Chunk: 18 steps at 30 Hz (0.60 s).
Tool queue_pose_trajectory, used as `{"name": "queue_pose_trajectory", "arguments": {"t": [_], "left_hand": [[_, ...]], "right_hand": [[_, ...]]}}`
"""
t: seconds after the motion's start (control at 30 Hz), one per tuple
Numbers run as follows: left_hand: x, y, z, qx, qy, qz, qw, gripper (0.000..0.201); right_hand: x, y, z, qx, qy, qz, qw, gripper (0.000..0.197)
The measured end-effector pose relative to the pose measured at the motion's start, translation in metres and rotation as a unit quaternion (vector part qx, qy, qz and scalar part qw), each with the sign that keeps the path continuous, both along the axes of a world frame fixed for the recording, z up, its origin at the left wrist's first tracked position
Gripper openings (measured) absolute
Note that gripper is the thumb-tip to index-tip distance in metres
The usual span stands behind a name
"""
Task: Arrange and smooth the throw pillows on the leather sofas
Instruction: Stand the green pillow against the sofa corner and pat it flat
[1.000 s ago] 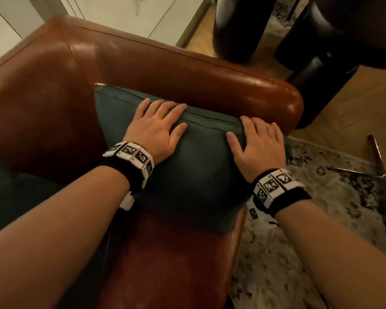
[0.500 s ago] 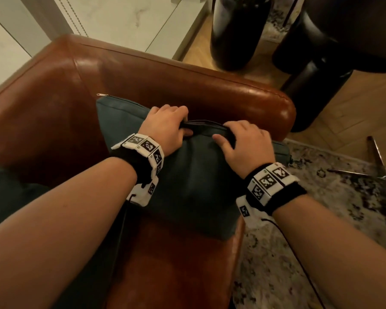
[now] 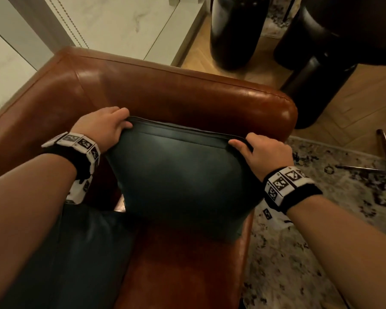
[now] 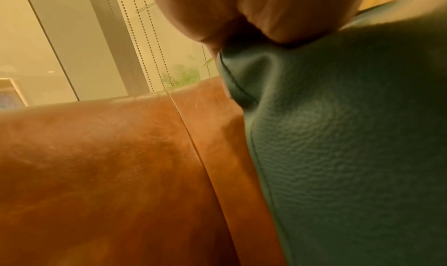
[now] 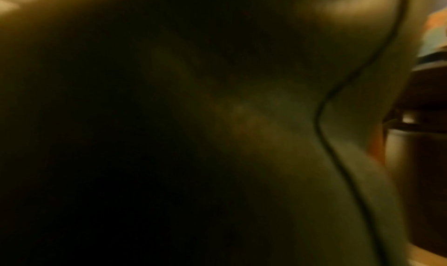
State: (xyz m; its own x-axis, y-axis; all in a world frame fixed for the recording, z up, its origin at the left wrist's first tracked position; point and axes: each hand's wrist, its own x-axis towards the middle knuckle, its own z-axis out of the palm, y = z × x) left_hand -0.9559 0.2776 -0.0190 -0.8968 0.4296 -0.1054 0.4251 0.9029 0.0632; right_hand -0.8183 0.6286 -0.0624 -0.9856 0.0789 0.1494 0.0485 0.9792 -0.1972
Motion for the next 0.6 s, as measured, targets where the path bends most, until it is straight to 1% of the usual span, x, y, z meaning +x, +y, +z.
{"name": "queue_pose_trajectory", "arguments": {"t": [0.03,0.07,0.13,0.23,0.3,0.37,0.43,0.47,0.6], "left_hand": [[0.0,0.002,-0.001,0.01,0.017,0.007,1.0,0.024],[-0.001,0.004,-0.001,0.015,0.032,0.015,0.999,0.02],[-0.002,0.003,0.0,0.034,0.042,0.031,0.998,0.019],[-0.002,-0.019,-0.005,0.078,0.017,0.035,0.996,0.023],[0.001,-0.035,-0.007,0.093,-0.006,0.052,0.994,0.027],[0.006,-0.038,-0.008,0.123,-0.047,0.087,0.987,0.021],[0.007,-0.033,-0.007,0.134,-0.047,0.126,0.982,0.011],[0.005,-0.029,-0.005,0.126,-0.042,0.152,0.98,0.011],[-0.001,-0.015,0.002,0.037,-0.029,0.227,0.973,0.024]], "right_hand": [[-0.002,-0.001,0.002,0.002,0.009,-0.001,1.0,0.054],[-0.004,-0.001,0.003,0.005,0.014,-0.004,1.0,0.056],[-0.01,-0.001,0.008,0.009,0.004,-0.011,1.0,0.056],[-0.004,0.007,0.011,-0.002,-0.042,-0.021,0.999,0.054],[0.009,0.013,0.008,-0.018,-0.033,-0.038,0.999,0.052],[0.02,0.016,0.004,-0.021,-0.029,-0.043,0.998,0.048],[0.019,0.018,0.001,-0.028,-0.039,-0.041,0.998,0.05],[0.015,0.019,0.001,-0.03,-0.034,-0.041,0.998,0.053],[-0.002,0.021,0.005,-0.013,-0.01,-0.033,0.999,0.059]]}}
